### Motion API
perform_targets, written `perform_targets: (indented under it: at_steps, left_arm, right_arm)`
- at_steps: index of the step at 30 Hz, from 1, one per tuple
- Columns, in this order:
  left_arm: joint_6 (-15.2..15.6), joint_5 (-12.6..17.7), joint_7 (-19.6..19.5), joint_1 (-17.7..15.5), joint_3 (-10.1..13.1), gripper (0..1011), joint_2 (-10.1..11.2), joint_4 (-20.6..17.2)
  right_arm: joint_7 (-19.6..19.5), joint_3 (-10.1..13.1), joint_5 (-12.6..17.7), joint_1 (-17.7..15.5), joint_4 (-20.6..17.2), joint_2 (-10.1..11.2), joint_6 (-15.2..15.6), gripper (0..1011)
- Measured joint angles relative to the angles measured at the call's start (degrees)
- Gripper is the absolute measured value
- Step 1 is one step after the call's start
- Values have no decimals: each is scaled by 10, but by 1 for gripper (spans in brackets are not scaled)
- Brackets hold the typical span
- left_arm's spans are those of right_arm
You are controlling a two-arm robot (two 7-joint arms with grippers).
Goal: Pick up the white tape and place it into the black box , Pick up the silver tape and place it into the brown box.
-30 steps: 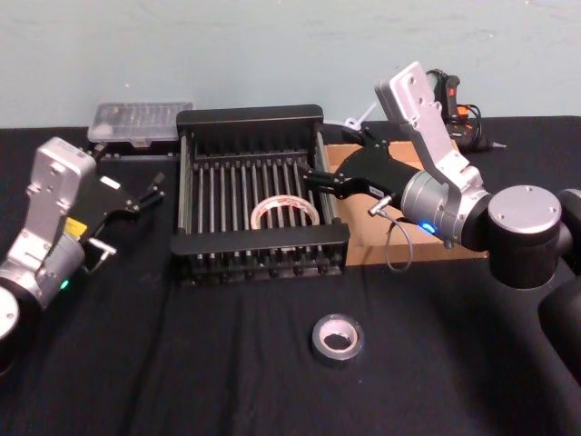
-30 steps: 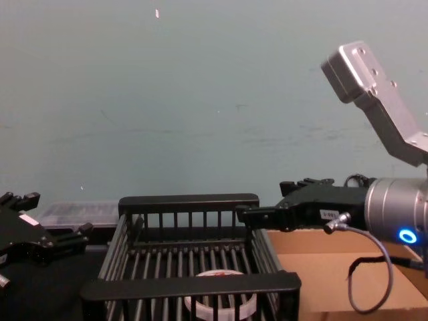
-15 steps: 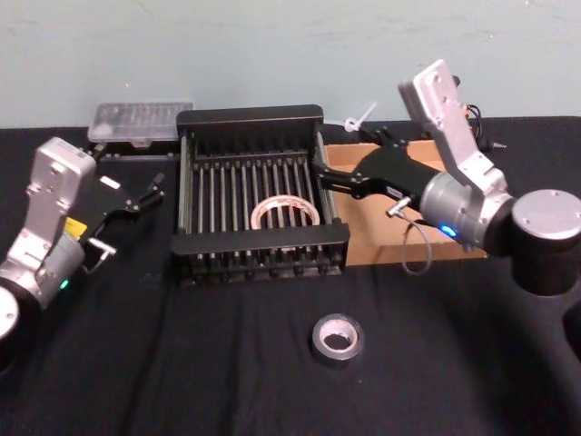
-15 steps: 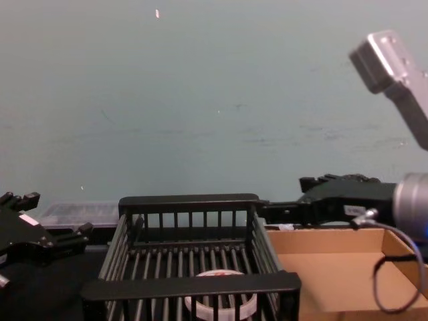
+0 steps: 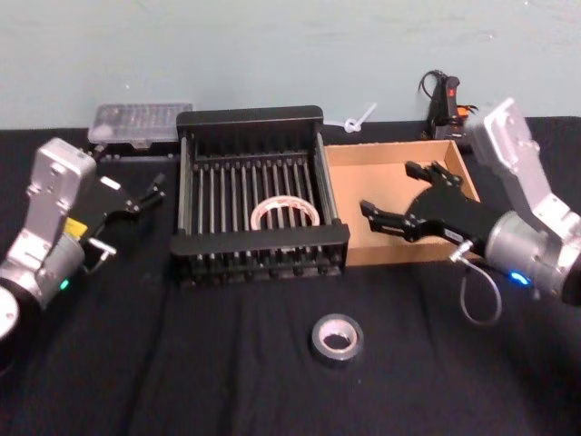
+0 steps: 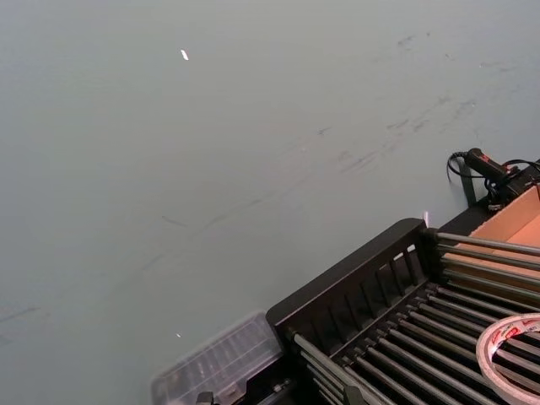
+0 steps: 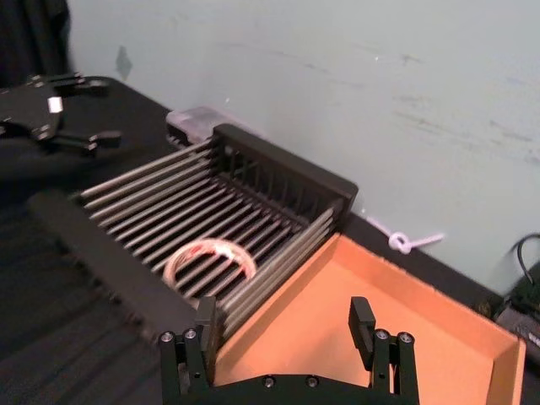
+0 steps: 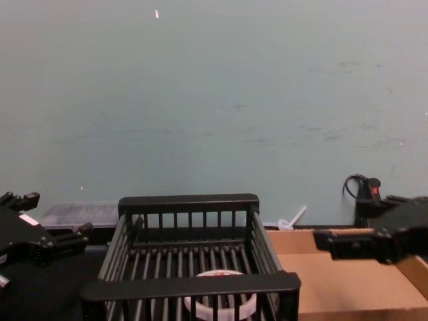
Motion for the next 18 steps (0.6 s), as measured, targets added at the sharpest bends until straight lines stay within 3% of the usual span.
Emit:
perform_targets:
  at_steps: [9,18]
  left_arm:
    - [0,0,0,0,0,1001,0,0]
    - [0,0,0,0,0,1001,0,0]
  right_arm:
    - [17,13,33,-77,-72,56,8,1000]
    - [29,3,53,-119,-104,90,22,1000]
